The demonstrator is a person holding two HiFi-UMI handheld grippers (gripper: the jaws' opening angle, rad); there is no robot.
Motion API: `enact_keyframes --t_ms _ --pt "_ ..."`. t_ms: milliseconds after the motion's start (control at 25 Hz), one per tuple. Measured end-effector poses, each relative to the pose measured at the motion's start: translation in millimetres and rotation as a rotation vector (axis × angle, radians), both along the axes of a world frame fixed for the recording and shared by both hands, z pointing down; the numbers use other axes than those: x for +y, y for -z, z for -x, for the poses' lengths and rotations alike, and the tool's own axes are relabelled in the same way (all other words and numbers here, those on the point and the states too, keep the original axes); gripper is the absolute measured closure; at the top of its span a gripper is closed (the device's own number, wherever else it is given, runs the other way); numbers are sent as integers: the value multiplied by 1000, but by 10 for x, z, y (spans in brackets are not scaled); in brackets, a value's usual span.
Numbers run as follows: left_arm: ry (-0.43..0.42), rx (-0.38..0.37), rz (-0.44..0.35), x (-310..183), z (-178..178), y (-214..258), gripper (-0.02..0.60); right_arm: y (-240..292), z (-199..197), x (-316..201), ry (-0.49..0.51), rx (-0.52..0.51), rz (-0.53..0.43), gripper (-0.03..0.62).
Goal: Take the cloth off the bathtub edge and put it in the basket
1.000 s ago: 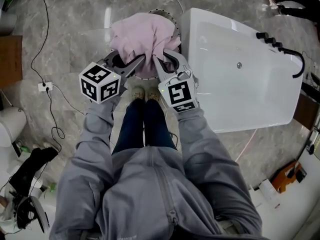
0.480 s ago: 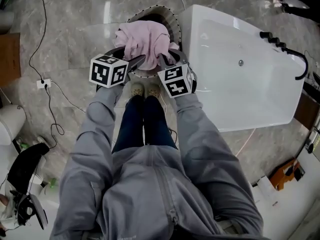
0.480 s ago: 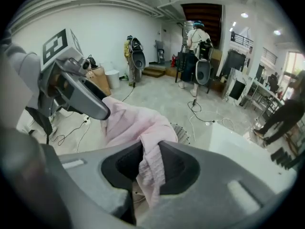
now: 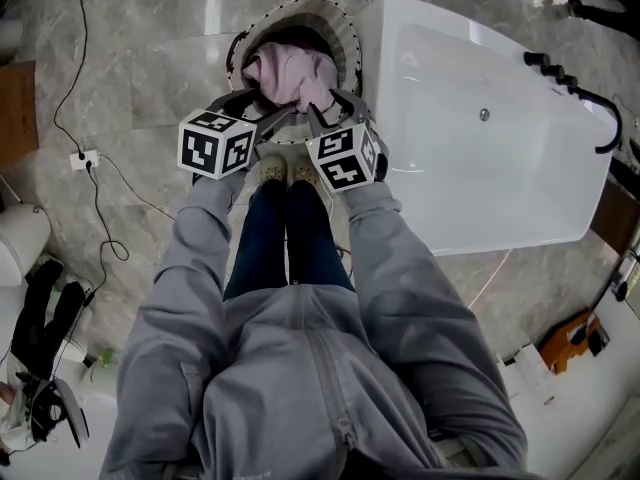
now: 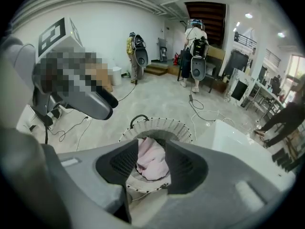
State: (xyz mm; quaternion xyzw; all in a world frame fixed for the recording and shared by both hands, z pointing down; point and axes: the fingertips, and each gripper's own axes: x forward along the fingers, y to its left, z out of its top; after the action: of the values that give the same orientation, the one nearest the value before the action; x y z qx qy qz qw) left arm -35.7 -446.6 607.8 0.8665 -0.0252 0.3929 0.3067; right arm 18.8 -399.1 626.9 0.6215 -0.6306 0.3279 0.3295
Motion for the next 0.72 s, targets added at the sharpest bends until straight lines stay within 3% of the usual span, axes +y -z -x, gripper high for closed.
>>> enact_keyframes --t_ms 360,400,480,600,720 --pt "-5 17 -58 -55 0 181 307 239 51 -42 -20 -10 -62 431" --pt "-5 21 -74 -58 5 220 333 285 47 -46 -25 -10 -74 433" --pt "-8 35 -115 -57 18 318 534 388 48 -49 -29 -5 -94 449" --pt "-36 52 -153 6 30 458 564 561 48 -39 -43 19 -118 567" --pt "-58 60 -187 73 31 584 574 720 46 -22 -68 17 -138 589"
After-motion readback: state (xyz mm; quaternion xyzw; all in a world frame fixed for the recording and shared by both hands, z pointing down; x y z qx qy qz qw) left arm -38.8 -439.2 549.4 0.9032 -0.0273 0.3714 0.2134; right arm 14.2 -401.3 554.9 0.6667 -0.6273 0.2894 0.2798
